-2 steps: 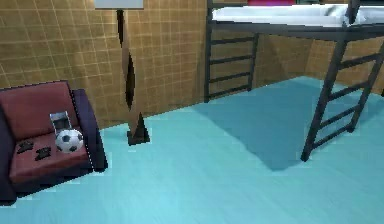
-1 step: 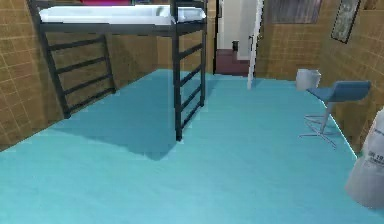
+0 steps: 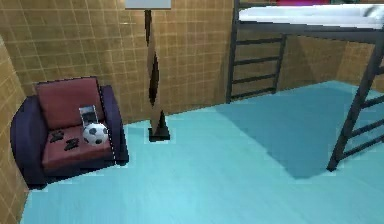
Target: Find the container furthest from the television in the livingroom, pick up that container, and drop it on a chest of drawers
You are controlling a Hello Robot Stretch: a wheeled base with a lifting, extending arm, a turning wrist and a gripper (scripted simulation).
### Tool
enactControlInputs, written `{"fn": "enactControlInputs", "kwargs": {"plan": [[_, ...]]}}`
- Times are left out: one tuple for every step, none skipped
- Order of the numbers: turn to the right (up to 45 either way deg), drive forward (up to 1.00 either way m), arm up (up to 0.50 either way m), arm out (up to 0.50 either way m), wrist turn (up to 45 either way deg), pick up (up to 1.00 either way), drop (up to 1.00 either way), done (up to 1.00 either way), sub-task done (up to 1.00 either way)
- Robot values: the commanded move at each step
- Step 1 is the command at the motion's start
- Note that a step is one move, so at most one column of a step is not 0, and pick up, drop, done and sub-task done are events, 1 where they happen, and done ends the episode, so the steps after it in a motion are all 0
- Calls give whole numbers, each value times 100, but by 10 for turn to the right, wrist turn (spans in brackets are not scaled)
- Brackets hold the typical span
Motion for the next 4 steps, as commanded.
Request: {"fn": "enactControlInputs", "kwargs": {"plan": [[-450,0,0,0,0,0,0,0,0],[-390,0,0,0,0,0,0,0,0],[450,0,0,0,0,0,0,0,0],[450,0,0,0,0,0,0,0,0]]}}
